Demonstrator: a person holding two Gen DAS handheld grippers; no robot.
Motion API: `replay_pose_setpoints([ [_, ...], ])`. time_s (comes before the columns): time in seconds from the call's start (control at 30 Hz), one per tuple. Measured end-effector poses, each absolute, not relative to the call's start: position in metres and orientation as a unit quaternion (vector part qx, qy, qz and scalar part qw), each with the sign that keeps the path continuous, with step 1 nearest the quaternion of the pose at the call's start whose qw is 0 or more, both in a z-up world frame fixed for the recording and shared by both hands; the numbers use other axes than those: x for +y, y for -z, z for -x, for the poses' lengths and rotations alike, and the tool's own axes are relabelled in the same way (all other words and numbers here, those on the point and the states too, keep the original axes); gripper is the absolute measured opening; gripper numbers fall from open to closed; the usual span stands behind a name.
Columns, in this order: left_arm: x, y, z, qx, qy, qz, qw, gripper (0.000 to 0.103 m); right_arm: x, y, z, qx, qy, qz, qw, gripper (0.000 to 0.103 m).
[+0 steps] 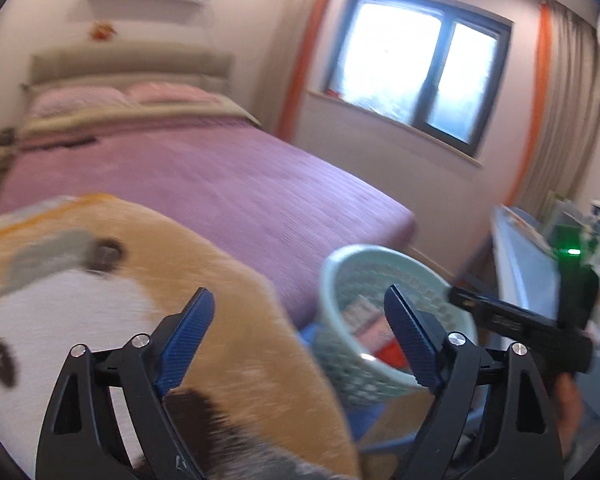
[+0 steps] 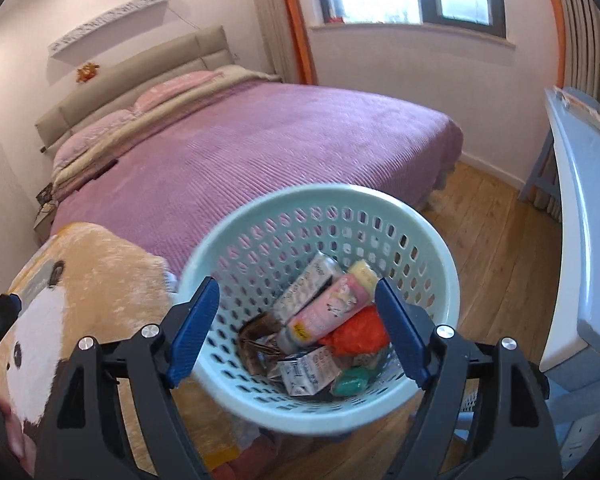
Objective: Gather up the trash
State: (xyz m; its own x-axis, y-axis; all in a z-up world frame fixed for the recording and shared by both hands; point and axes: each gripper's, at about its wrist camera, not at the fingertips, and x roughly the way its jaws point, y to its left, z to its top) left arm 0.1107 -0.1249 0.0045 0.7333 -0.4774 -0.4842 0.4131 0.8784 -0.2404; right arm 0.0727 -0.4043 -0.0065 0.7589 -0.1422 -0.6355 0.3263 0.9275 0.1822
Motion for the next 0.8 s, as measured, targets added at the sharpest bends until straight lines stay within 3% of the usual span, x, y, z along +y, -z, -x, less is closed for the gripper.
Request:
replay_pose_setpoints([
  [0.2,-0.094,-0.019,-0.074,0.217,0.164,0.039,0.961,0.09,-0.365,-0.039,-0.042,0.242,0.106,-0.105,0.959,0.076],
  [0.43,-0.074,-0.014,-0.04,0.176,0.142,0.027,0.974,0.095,-0.316,-0.051,-0.012,0.163,0.118,-0.046,0.978,0.076],
  [0.8,-0.082,0.002,-0.027,0.145,0.108,-0.045,0.982,0.095,-0.291,-0.042,-0.004,0.146,0.093,-0.05,0.984,0.076],
])
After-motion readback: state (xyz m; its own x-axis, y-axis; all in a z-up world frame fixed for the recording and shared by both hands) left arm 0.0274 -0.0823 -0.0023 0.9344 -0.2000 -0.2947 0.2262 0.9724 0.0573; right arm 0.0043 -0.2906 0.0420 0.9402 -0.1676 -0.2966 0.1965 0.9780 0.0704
